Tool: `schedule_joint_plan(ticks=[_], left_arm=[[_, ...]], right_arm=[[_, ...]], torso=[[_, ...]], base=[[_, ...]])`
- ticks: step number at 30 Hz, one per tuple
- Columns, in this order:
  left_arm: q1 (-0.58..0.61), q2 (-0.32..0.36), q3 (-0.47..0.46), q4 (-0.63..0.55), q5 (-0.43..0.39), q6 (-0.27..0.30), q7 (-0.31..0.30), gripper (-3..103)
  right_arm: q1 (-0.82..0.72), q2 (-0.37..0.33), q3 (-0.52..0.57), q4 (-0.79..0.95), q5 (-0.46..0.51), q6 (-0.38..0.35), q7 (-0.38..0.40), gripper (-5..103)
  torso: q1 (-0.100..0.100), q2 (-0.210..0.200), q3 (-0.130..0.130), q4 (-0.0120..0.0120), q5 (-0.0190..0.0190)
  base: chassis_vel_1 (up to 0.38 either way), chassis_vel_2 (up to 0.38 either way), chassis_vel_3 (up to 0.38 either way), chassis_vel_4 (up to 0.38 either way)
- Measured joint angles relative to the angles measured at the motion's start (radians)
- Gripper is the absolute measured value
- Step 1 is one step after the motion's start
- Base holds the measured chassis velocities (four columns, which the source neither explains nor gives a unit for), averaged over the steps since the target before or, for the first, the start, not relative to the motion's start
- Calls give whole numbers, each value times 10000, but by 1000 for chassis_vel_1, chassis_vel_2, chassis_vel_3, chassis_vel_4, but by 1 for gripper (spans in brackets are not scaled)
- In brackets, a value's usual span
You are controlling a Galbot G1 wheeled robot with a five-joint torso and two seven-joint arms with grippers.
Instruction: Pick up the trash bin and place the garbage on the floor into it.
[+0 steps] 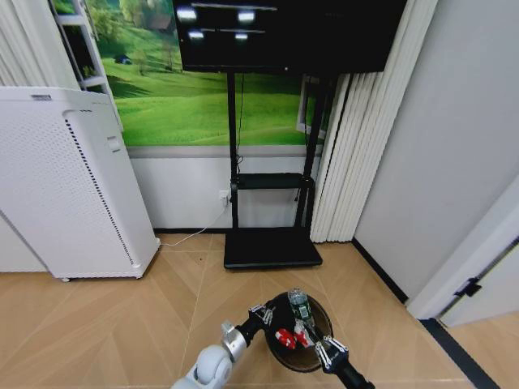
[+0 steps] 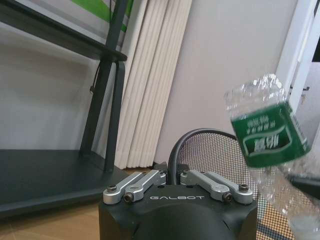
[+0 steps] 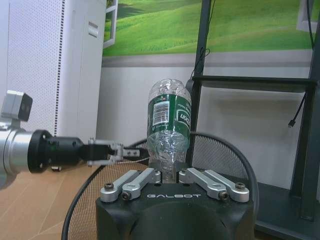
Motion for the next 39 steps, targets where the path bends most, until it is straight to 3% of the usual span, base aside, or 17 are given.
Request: schedule_joint_plan(ticks=[1,5,8,11,14,19,20,22,23,24,25,28,30,33,35,38,39], left_arm=[[3,9,-34,-42,-35,0,-7,7],[14,52,-139,-132,-51,-44,-28,7],[41,227,-266,-326,-64,-54,-52,7],[68,245,-315,-366,-74,-54,-56,7],[227,241,-495,-458,-92,-52,-98,7],[421,52,-849,-643,-219,-35,-412,7],[457,7,-956,-716,-256,-18,-527,7],[632,-71,-1366,-1042,-414,2,-1092,7],[632,-71,-1366,-1042,-414,2,-1092,7],[827,-56,-1641,-1339,-528,-1,-1549,7],[989,-21,-1821,-1587,-637,-1,-1826,7],[1321,16,-2201,-2080,-816,24,-2327,7],[2117,-78,-3132,-3067,-1136,278,-3050,7],[2732,-162,-3862,-3644,-1350,481,-3493,7],[3690,-339,-4978,-4432,-1569,987,-4067,7],[4536,-494,-6211,-4961,-1588,1218,-4278,7],[4536,-494,-6211,-4961,-1588,1218,-4278,7]], right_arm=[[49,-1,-7,-40,-41,-36,10,9],[149,-3,-61,-182,-111,-58,100,19],[133,-17,-150,-255,-117,-65,293,36],[122,-8,-155,-253,-100,-68,333,41],[55,54,-189,-125,224,-259,391,57],[95,119,-100,121,618,-128,843,74],[103,133,-49,215,725,-122,1036,79],[279,219,268,691,890,-260,2398,84],[279,219,268,691,890,-260,2398,84],[473,230,519,919,1168,-561,3499,95],[629,218,667,937,1394,-734,4197,98],[858,185,871,825,1552,-862,4930,100],[1096,149,1147,567,1604,-988,5702,100],[1121,149,1272,499,1708,-1093,5906,100],[1137,150,1328,382,1762,-1247,5994,100],[1222,149,1330,277,1759,-1304,6011,100],[1222,149,1330,277,1759,-1304,6011,100]], torso=[[0,0,0,0,0],[0,-1,1,0,0],[0,-1,0,-1,1],[0,0,0,0,1],[0,0,1,-2,1],[0,0,1,-2,1],[0,0,1,-1,1],[0,0,0,-2,0],[0,0,0,-2,0],[0,0,1,1,-3],[0,0,1,-2,-1],[0,0,0,0,1],[1,0,1,-1,1],[0,0,0,1,-1],[0,0,0,2,0],[0,0,-1,-2,1],[0,0,-1,-2,1]], base=[[0,0,0,0],[0,0,0,0],[0,0,0,0],[0,0,0,0],[0,0,0,0],[0,0,0,0],[0,0,0,0],[0,0,0,0],[0,0,0,0],[0,0,0,0],[0,0,0,0],[0,0,0,0],[0,0,0,0],[0,0,0,0],[0,0,0,0],[0,0,0,0],[0,0,0,0]])
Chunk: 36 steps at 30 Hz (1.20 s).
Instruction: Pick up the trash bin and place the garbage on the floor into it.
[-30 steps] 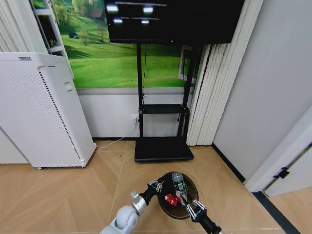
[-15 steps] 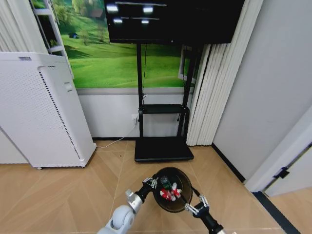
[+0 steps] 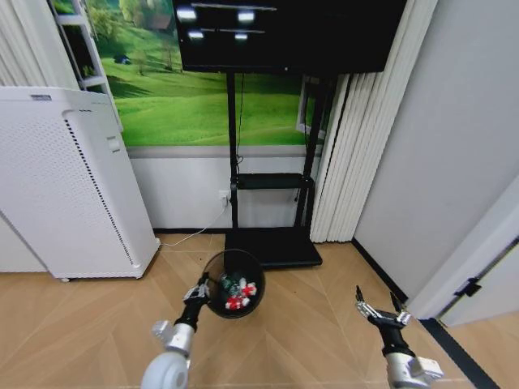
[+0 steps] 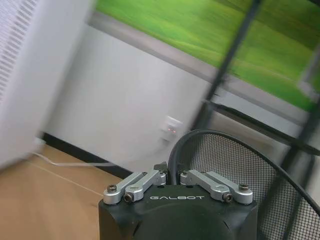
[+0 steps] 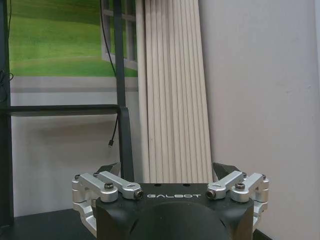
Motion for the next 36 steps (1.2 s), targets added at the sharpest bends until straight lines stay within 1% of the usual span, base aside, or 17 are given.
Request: schedule_joint_plan(ticks=[1,2,3,4,5,6,7,8,10,13,15,19,23,26,31,33,36], left_arm=[[583,-90,-848,-306,-105,193,-97,7],[970,-121,-1382,-521,-293,383,-199,7],[970,-121,-1382,-521,-293,383,-199,7],[1532,-135,-2014,-822,-603,592,-302,7],[1532,-135,-2014,-822,-603,592,-302,7],[1987,-130,-2414,-1054,-892,742,-358,7],[2643,-167,-2896,-1340,-1293,913,-389,7],[2643,-167,-2896,-1340,-1293,913,-389,7],[3461,-360,-3306,-1377,-1626,789,-231,7],[3644,-587,-3376,-1122,-1586,533,-244,7],[3718,-721,-3407,-1139,-1624,529,-330,7],[3944,-994,-3603,-1309,-1701,638,-471,7],[4050,-1004,-3736,-1289,-1738,762,-540,7],[4174,-1051,-3947,-1294,-2058,1078,-882,7],[4184,-1170,-4146,-1168,-2063,1106,-1116,7],[4161,-1200,-4196,-1061,-2028,1098,-1127,7],[4137,-1217,-4325,-880,-2061,1098,-1147,7]], right_arm=[[79,0,-24,-30,82,-39,45,100],[128,6,-18,-31,126,-64,68,100],[128,6,-18,-31,126,-64,68,100],[186,40,50,-31,184,-85,107,100],[186,40,50,-31,184,-85,107,100],[188,93,128,-32,216,-94,149,100],[191,162,223,-23,279,-113,176,100],[191,162,223,-23,279,-113,176,100],[239,171,188,-19,370,-201,90,100],[240,183,77,-66,357,-210,-24,100],[238,190,25,-77,339,-210,-54,100],[239,214,-28,-128,314,-181,-87,100],[185,205,24,-158,362,-120,-109,100],[114,171,107,-265,520,-38,-188,100],[115,153,115,-429,605,58,-227,100],[105,165,79,-483,616,83,-246,100],[110,208,-33,-600,579,135,-305,100]], torso=[[0,1,1,5,-2],[0,0,1,1,-5],[0,0,1,1,-5],[0,1,0,8,0],[0,1,0,8,0],[0,1,0,8,3],[0,0,0,-3,-6],[0,0,0,-3,-6],[-1,1,0,2,3],[0,0,0,2,-8],[0,1,1,1,-1],[0,1,1,0,1],[0,1,1,1,1],[-1,1,1,3,-2],[0,1,1,1,6],[1,1,2,2,-8],[1,0,2,1,4]], base=[[0,0,0,0],[0,0,0,0],[0,0,0,0],[0,0,0,0],[0,0,0,0],[0,0,0,0],[0,0,0,0],[0,0,0,0],[0,0,0,0],[0,0,0,0],[0,0,0,0],[0,0,0,0],[59,52,-68,-45],[142,140,-129,-143],[199,203,-212,-203],[210,241,-251,-218],[236,225,-230,-213]])
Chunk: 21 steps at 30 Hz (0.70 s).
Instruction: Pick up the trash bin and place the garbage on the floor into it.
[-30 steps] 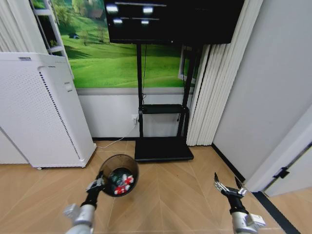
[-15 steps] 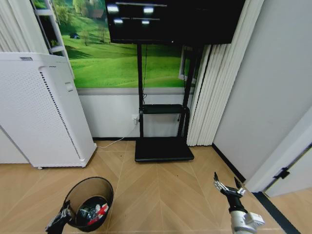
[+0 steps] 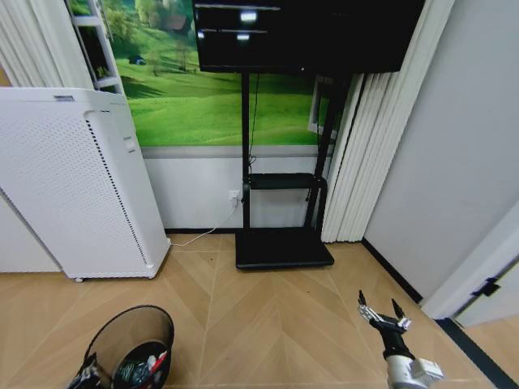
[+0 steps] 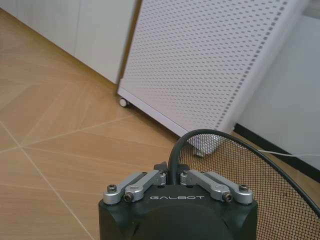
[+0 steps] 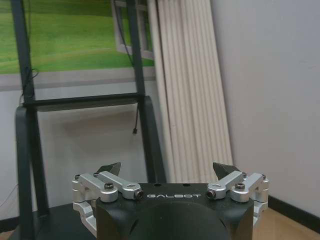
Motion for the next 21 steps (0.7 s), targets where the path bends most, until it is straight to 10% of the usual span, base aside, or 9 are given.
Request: schedule_joint_plan(ticks=[21], left_arm=[[-467,407,-346,1410,-219,9,131,7]], right_arm=[[291,-179,180,-688,358,381,-36,100]], torso=[[0,0,-1,2,-4]], base=[[31,27,-21,-24]])
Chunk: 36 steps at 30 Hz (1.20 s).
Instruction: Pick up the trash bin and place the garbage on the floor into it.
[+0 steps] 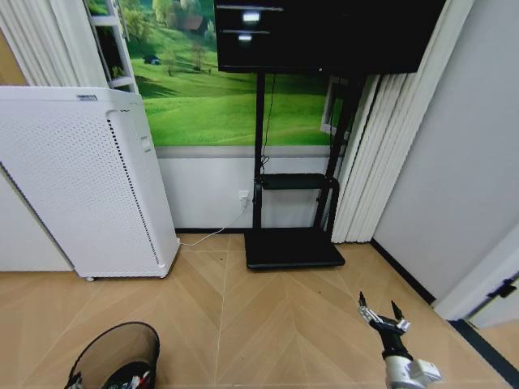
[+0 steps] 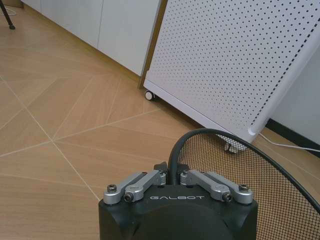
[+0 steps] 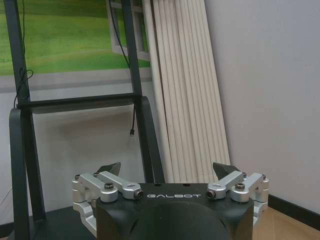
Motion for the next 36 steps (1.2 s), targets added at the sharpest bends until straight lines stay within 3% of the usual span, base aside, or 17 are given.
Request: schedule_joint_plan(ticks=[11,19,23,36], left_arm=[[-41,287,-499,165,-109,-35,277,7],[-222,319,-543,492,128,-358,808,7],[-220,407,-436,578,229,-494,1015,7],[-668,438,-355,1063,300,-448,1100,7]], right_arm=[[-111,1,120,-69,-96,-173,-203,100],[-114,56,45,-101,-213,-156,-199,100],[-140,47,78,-126,-826,202,-193,100],[-251,-38,185,-201,-803,588,-179,100]], torso=[[0,0,0,-2,-1],[0,0,0,-1,1],[0,0,0,-3,1],[0,0,0,-2,1]], base=[[0,0,0,0],[16,23,-22,-19],[109,115,-118,-101],[86,87,-76,-83]])
